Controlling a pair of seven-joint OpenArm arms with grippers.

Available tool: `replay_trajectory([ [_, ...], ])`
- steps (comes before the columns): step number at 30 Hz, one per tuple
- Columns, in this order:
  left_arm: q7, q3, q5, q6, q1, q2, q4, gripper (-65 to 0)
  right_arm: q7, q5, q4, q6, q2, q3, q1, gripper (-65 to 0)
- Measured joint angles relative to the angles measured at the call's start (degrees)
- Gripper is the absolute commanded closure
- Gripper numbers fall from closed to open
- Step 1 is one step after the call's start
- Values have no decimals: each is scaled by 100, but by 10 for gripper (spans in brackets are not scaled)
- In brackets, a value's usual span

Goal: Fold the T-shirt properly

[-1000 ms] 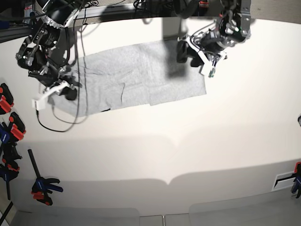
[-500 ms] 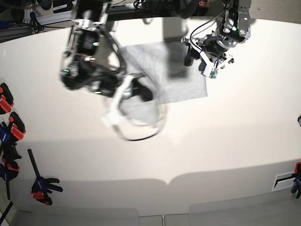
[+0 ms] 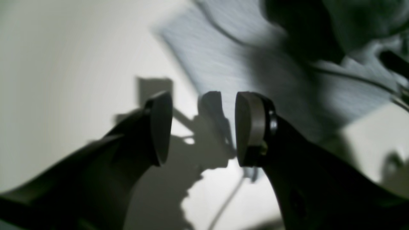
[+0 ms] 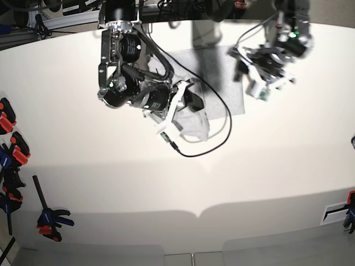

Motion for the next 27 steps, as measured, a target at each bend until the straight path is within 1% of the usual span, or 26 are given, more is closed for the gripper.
replay_trajectory([
  [2,-20,-354,435,446,-2,0,247,-290,-4,-4,0,0,-52,-2,-2,0],
  [4,-22,-706,590,649,-2,-2,328,-290,-85,-17,0,0,-114,-48,2,0],
  [5,-20,-837,595,651,0,-2,328,-290,-111,-24,0,0,-144,-92,0,-49],
  [7,-2,-953,568,649,17,0,328,-290,-66,-20,0,0,-160,-282,-13,-192],
  [8,-4,-981,529,651,37,0,328,-290,-4,17,0,0,-166,-389,-15,-238],
  [9,-11,-979,531,649,76,0,328,-290,20,107,2,-2,-173,-501,-13,-263],
  [14,-26,-975,463,647,160,13,328,-290,-9,1095,2,-17,-170,-1010,-13,-269],
  [18,-26,-977,461,647,160,13,328,-290,-197,1974,2,-17,-170,-1093,22,-269],
  [20,-26,-975,463,647,160,13,328,-290,-269,2118,2,-15,-168,-1038,116,-269],
  [22,-26,-977,461,647,160,13,328,-290,-332,2105,7,-7,-170,-916,249,-269],
  [27,-46,-975,463,647,160,13,328,-290,-345,1932,7,7,-168,-232,717,-269],
])
